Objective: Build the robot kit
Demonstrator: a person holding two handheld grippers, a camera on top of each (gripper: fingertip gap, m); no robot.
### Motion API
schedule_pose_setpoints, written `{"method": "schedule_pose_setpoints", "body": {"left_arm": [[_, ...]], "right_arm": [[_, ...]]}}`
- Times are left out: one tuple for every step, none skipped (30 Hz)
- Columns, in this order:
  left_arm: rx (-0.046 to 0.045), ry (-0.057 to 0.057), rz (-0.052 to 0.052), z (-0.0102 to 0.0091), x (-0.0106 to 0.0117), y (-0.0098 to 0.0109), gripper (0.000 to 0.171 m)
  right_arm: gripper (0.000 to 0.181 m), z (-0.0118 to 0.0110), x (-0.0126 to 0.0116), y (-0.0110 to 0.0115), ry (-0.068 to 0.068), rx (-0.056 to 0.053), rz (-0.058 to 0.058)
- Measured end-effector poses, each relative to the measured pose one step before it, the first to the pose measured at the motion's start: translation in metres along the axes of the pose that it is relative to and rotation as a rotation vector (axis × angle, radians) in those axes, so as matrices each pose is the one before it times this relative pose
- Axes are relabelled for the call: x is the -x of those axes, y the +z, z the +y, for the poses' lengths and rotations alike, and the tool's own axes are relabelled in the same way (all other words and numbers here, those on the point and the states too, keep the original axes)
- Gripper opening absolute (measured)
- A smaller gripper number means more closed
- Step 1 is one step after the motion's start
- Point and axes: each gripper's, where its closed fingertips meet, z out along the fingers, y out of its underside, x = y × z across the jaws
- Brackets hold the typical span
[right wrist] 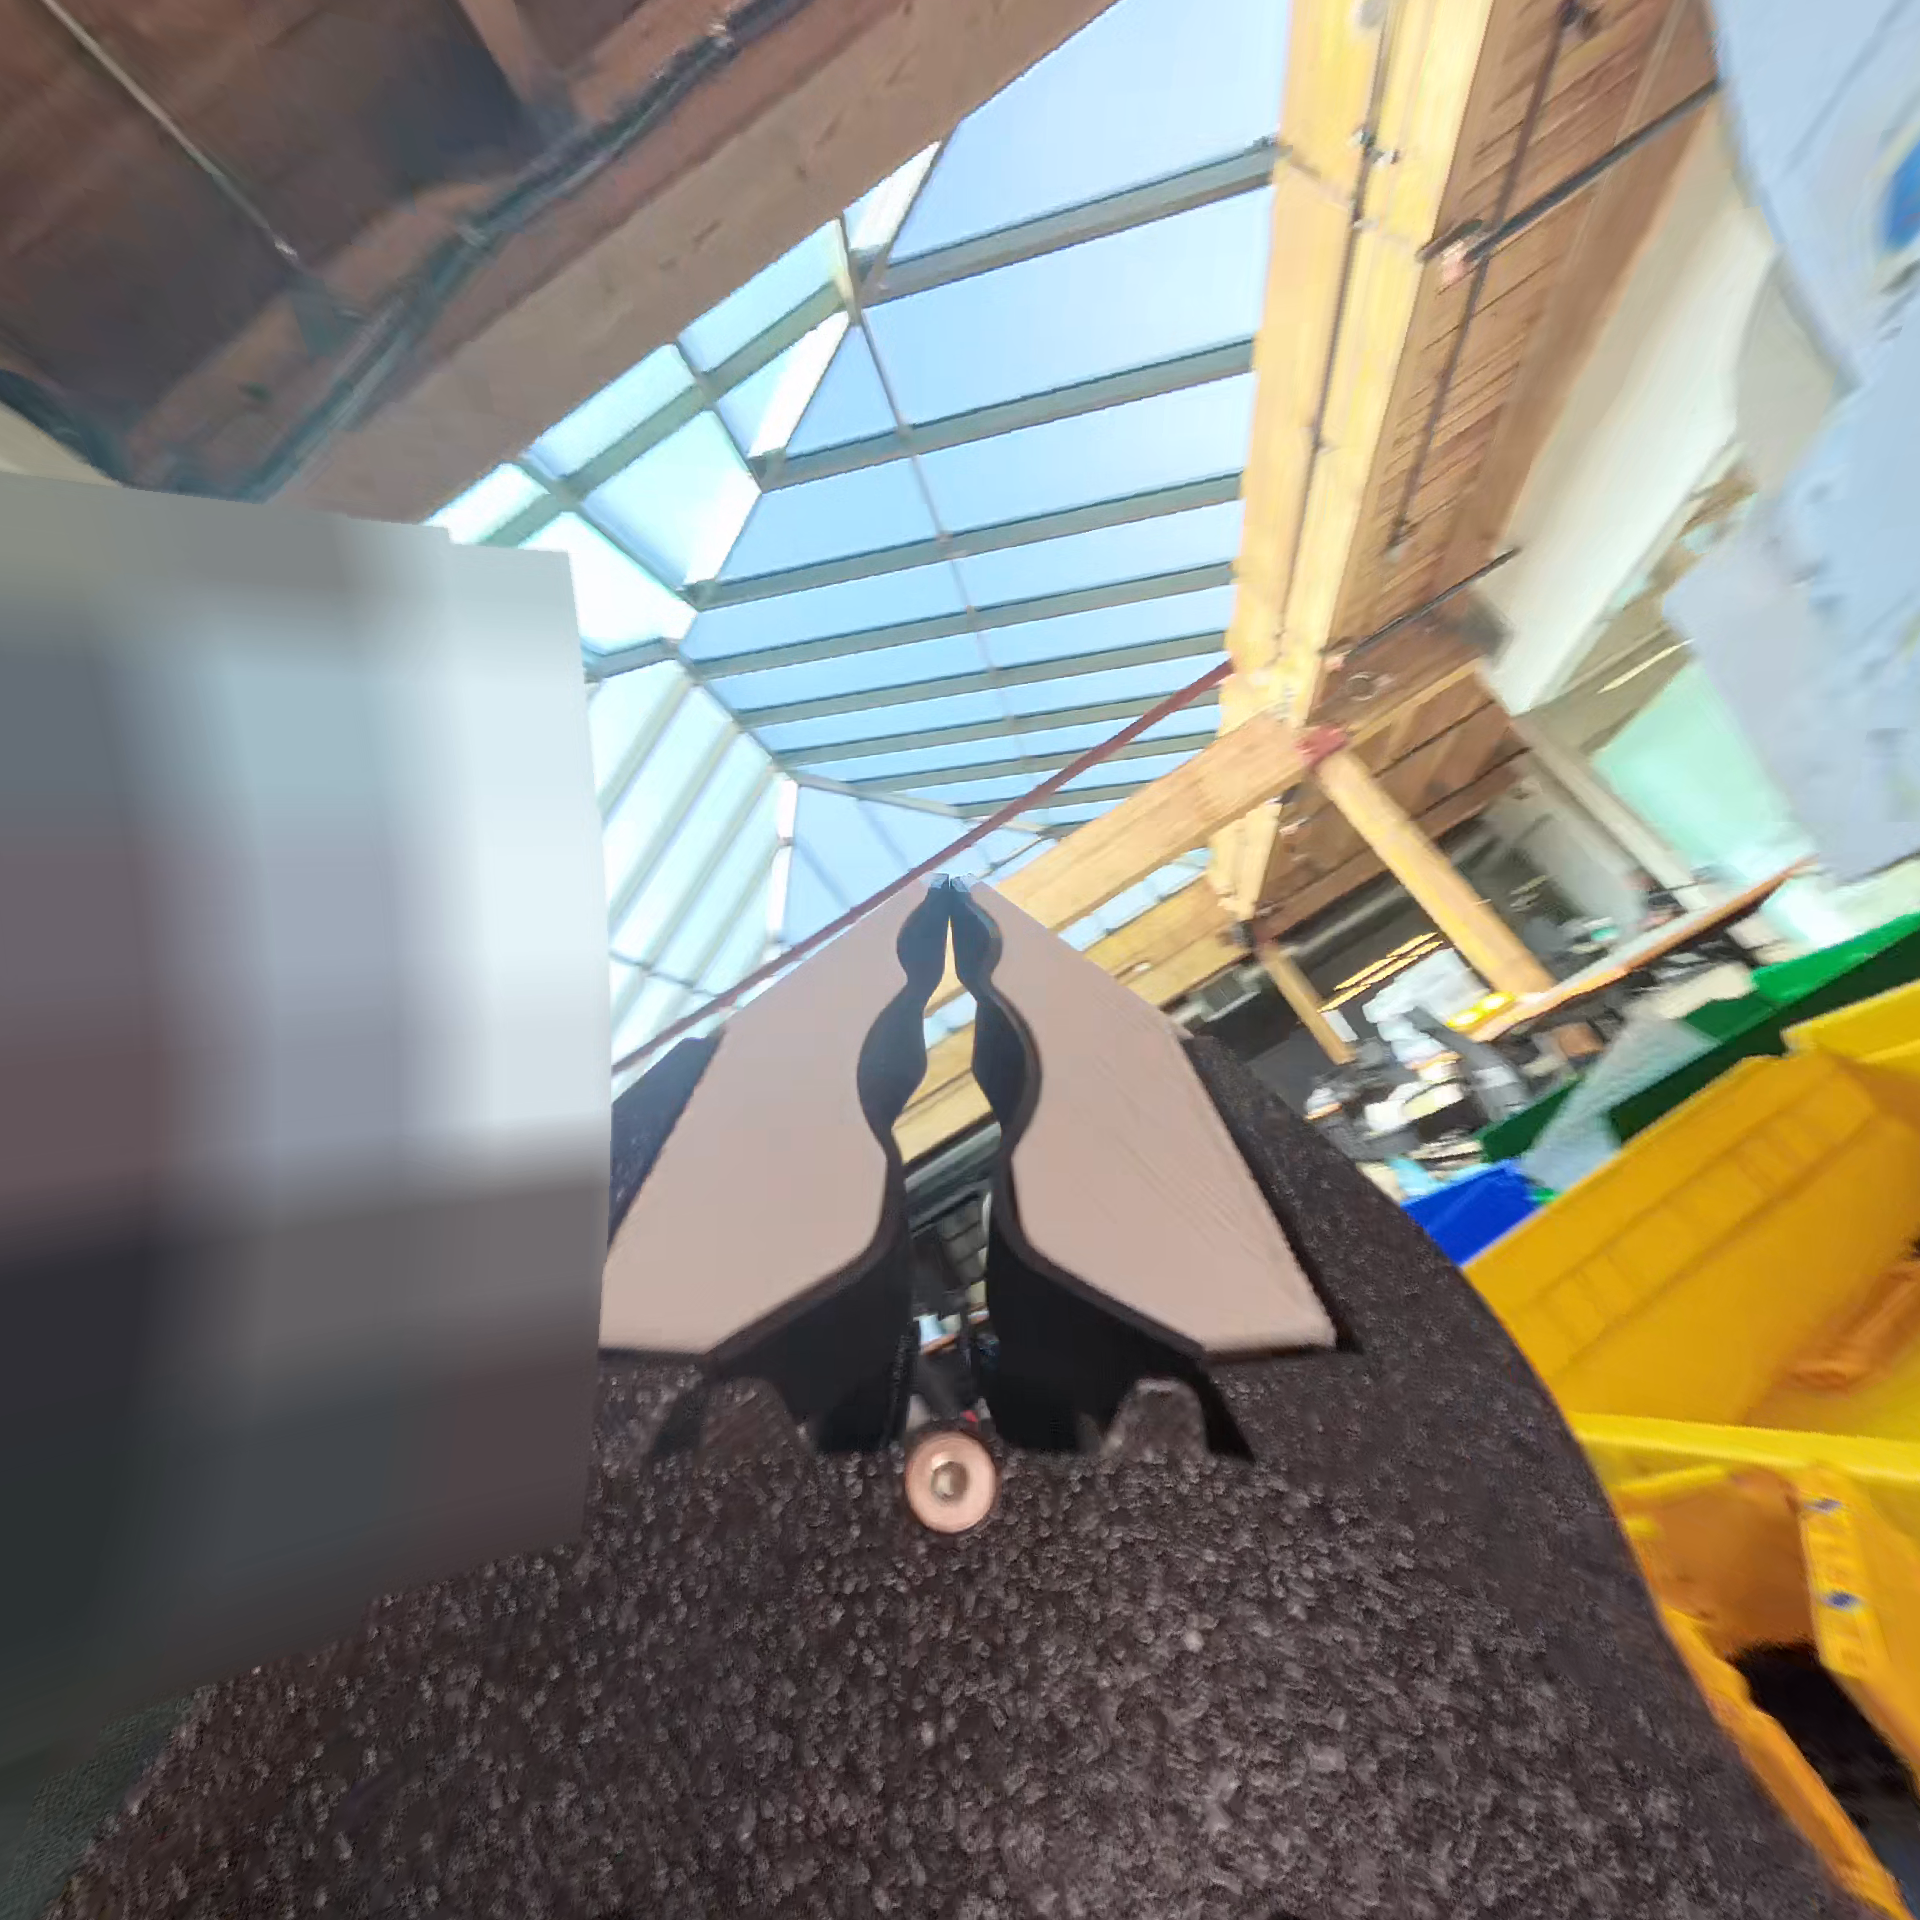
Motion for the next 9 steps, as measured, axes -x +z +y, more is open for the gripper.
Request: {"method": "schedule_pose_setpoints", "body": {"left_arm": [[0.04651, 0.035, 0.0008, 0.00895, -0.00283, 0.00409, 0.0], [0.0601, 0.0608, -0.0208, 0.01133, -0.00166, 0.00552, 0.0], [0.03138, 0.0425, -0.0179, 0.0058, -0.00168, 0.00473, 0.0], [-0.005, 0.0031, -0.0062, -0.00154, -0.00005, 0.00134, 0.0], [-0.01805, -0.0078, -0.005, -0.00407, 0.00294, -0.0018, 0.0], [-0.02195, -0.0169, 0.0094, -0.00484, 0.00233, -0.00358, 0.0], [-0.02864, -0.0203, 0.0056, -0.00538, 0.00181, -0.00396, 0.0], [-0.01551, -0.0008, -0.0128, -0.00277, 0.00284, -0.00284, 0.0], [0.00764, 0.009, -0.0006, 0.00123, 0.00053, -0.00114, 0.0]], "right_arm": [[0.0, -0.00514, -0.00965, -0.00129, -0.0574, -0.0406, 0.0822], [0.0, -0.00761, -0.00707, -0.00169, -0.0243, -0.0441, 0.0595], [0.0, -0.00879, -0.00394, -0.00145, 0.0173, -0.0426, 0.0325], [0.0, -0.00768, -0.00046, -0.00133, 0.0425, -0.03, 0.0098], [0.0, -0.00675, 0.00311, -0.00157, 0.0196, -0.0276, -0.0067], [0.0, -0.00354, 0.00268, -0.00127, -0.0153, -0.0048, 0.0006], [0.0, -0.00093, 0.00064, -0.00085, -0.0322, 0.0171, 0.0091], [0.0, 0.0014, -0.00028, -0.00021, -0.0016, 0.0256, 0.0015], [0.0, 0.00616, 0.0061, 0.00111, 0.0568, 0.0426, -0.0593]]}}
